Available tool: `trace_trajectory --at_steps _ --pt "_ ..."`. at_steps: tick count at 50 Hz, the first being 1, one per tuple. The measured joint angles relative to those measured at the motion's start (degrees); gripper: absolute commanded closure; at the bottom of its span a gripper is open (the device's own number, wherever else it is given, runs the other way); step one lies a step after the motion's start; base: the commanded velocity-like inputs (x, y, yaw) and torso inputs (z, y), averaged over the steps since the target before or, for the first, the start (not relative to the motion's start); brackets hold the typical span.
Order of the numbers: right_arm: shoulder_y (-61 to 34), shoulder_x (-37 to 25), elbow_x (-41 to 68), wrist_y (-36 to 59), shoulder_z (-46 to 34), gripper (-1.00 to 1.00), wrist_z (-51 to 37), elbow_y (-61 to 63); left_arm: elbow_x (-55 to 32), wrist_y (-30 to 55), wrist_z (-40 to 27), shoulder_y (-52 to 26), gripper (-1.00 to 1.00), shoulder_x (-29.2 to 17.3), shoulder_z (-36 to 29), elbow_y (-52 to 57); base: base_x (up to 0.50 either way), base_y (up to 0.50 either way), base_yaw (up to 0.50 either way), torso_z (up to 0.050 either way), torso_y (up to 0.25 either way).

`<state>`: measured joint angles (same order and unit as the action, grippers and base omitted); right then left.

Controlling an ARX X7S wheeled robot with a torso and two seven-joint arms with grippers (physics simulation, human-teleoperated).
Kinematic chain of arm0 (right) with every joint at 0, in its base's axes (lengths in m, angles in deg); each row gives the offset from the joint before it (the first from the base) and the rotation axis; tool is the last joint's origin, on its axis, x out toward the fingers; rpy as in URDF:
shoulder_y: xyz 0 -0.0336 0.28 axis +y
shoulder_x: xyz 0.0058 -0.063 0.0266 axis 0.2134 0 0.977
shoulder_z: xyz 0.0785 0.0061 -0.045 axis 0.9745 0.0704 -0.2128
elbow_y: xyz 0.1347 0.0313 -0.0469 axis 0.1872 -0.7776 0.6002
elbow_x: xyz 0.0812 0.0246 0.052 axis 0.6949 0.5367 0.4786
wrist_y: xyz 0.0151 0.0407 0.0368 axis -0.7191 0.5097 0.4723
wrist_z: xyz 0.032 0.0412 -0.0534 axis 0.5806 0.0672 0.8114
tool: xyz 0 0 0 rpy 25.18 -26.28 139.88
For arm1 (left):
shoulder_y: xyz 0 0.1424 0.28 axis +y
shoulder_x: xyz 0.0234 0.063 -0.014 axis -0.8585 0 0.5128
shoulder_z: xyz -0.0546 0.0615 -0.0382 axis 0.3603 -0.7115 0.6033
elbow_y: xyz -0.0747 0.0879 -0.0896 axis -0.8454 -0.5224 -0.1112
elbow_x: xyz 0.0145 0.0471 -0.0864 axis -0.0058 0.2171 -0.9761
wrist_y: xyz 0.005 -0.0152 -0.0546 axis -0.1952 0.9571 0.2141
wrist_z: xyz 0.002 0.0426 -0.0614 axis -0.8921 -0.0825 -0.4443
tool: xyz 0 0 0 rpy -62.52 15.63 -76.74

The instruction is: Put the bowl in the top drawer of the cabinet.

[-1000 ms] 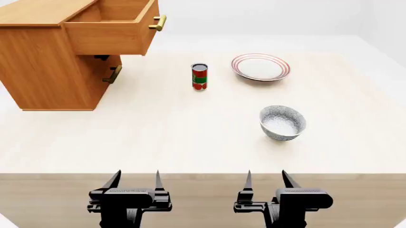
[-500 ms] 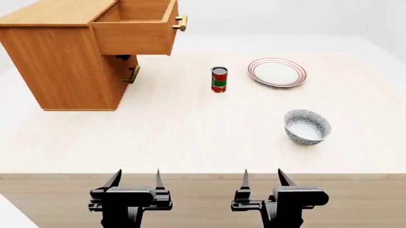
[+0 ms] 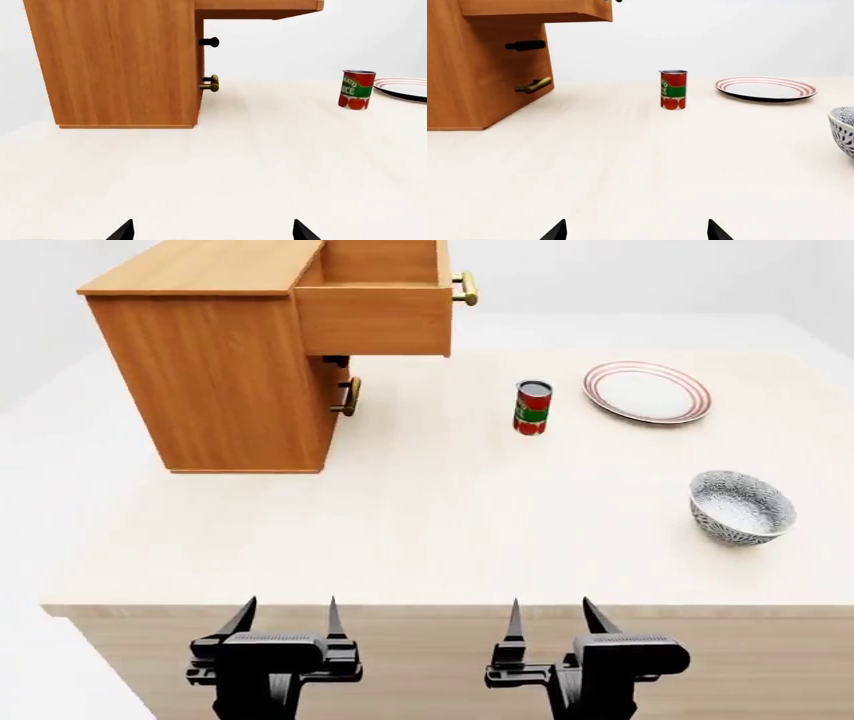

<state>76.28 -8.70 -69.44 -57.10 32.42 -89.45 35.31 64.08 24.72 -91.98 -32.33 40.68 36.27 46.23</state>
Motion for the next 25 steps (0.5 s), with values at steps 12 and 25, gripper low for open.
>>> trace_trajectory --at_steps 12,25 --pt "0.32 -0.64 0.60 0.15 -1.12 -1.00 -1.10 0.69 -1.16 -0.12 -0.73 0.14 -1.00 -1.02 -0.61 0.28 0.00 0.32 0.00 0.000 0.000" --pt "1.15 -2.17 2.12 7.55 -1.41 -1.00 -3.34 9.49 -4.89 7.40 -1.37 0.06 -1.00 -2.60 -0.57 8.55 0.00 0.00 0.00 0.000 0.000"
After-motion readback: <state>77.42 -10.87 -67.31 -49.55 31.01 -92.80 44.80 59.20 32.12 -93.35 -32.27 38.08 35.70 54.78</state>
